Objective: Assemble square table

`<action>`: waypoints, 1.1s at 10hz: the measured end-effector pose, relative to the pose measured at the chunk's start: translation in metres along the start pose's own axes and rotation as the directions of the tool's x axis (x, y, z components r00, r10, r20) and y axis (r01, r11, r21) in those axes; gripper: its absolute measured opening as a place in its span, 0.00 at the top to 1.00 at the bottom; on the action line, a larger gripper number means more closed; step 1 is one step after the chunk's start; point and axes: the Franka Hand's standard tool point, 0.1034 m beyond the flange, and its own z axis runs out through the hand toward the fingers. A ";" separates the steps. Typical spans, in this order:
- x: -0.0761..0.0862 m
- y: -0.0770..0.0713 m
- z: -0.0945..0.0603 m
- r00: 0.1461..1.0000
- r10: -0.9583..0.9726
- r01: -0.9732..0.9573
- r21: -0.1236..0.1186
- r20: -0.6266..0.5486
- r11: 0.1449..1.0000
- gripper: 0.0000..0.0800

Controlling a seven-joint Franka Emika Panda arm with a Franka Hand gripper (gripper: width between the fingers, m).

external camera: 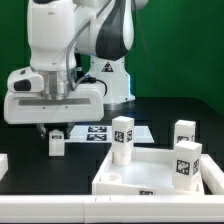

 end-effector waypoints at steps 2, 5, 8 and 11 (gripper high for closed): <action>-0.001 0.001 0.000 1.000 0.018 -0.018 -0.005 -0.012 1.000 0.64; -0.002 0.001 0.001 1.000 0.018 -0.018 -0.005 -0.010 1.000 0.37; 0.001 -0.007 -0.008 0.987 0.155 -0.156 0.030 0.043 0.987 0.20; 0.019 -0.013 -0.028 0.968 0.227 -0.234 0.064 0.106 0.970 0.19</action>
Offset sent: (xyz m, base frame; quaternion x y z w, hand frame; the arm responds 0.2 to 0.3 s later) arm 0.0000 0.0000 0.0000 0.0000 0.0000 0.0000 1.0000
